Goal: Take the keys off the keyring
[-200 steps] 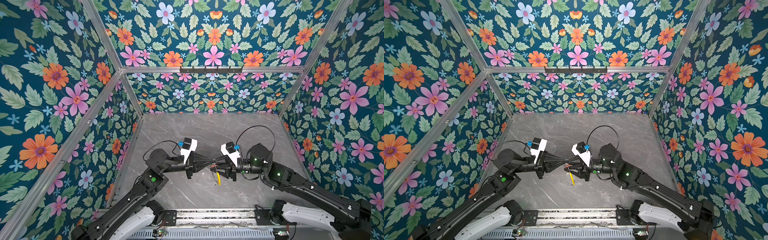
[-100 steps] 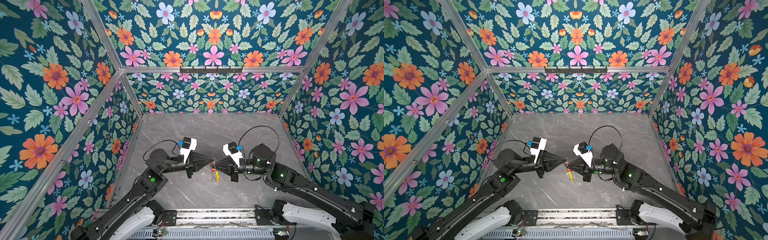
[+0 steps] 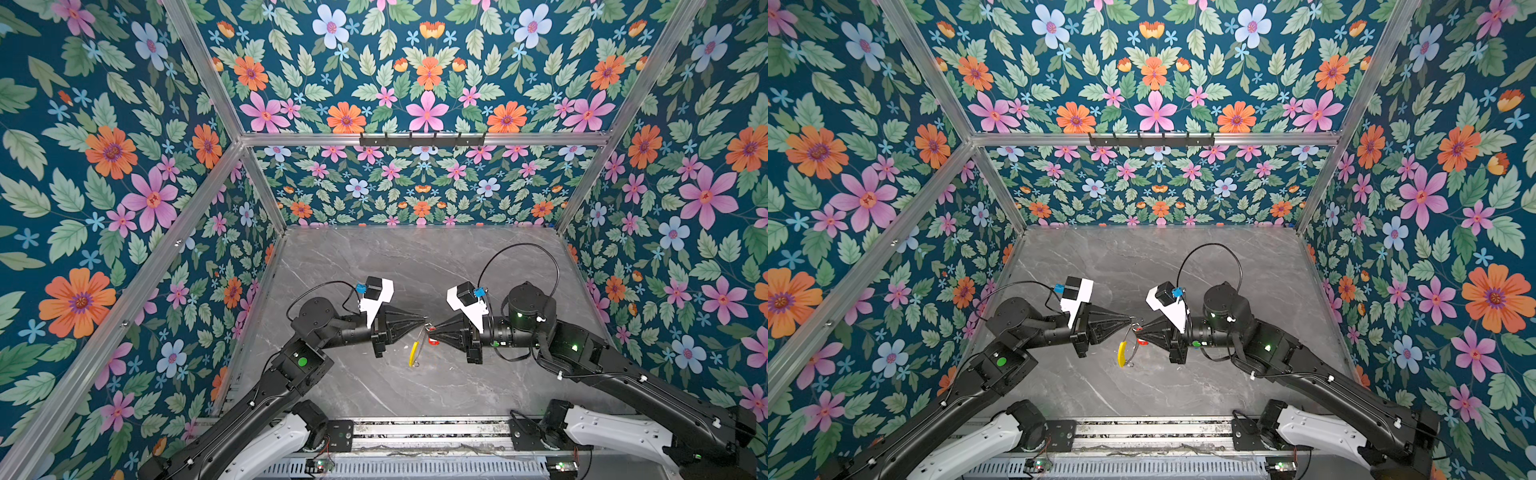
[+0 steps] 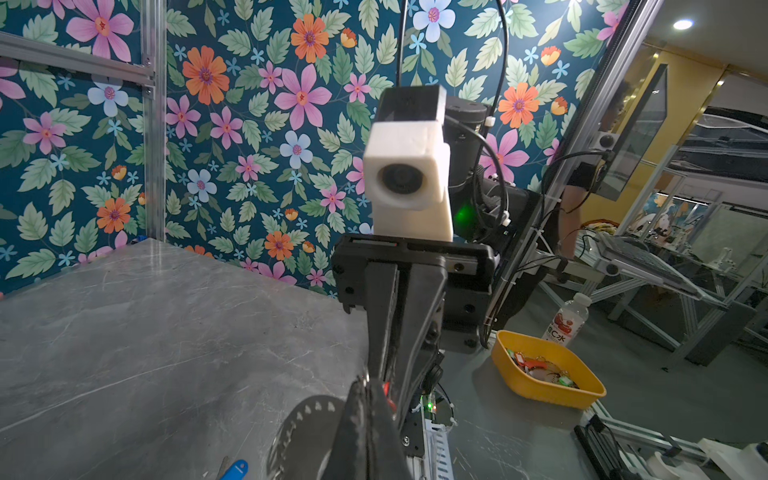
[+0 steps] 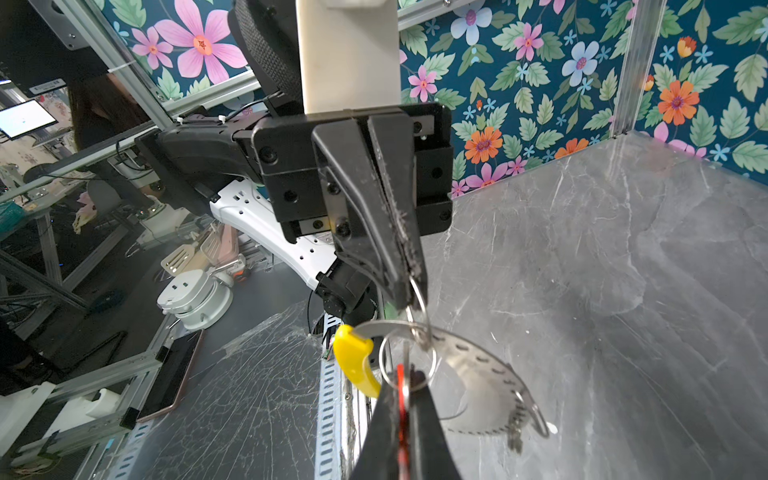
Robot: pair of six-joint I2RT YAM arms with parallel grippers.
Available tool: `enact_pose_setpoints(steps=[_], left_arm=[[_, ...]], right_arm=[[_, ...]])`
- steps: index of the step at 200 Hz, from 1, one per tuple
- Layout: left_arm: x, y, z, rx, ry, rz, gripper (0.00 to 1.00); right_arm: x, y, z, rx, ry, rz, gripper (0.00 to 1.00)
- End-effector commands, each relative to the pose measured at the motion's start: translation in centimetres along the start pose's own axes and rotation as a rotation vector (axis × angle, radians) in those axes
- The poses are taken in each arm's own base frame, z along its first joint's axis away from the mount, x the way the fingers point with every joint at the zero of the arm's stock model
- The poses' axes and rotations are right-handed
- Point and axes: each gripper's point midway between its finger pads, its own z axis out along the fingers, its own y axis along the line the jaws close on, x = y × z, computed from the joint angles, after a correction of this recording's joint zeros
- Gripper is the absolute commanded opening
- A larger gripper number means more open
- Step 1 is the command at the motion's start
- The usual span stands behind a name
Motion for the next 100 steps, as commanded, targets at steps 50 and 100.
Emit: enact_pose_setpoints(steps=[50,100], left_arm=[[-0.3,0.6,-0.3,-0.058,0.007,0.064,0.0],[0.2,1.0,-0.5,-0.087,0.023,0.083,0.0]], right_arm=[[-0.6,-0.4,-0.6,0.047,0.044,0.044,0.0],[-1.4,-1.4,-1.0,0.091,0.047,0.051,0.0]])
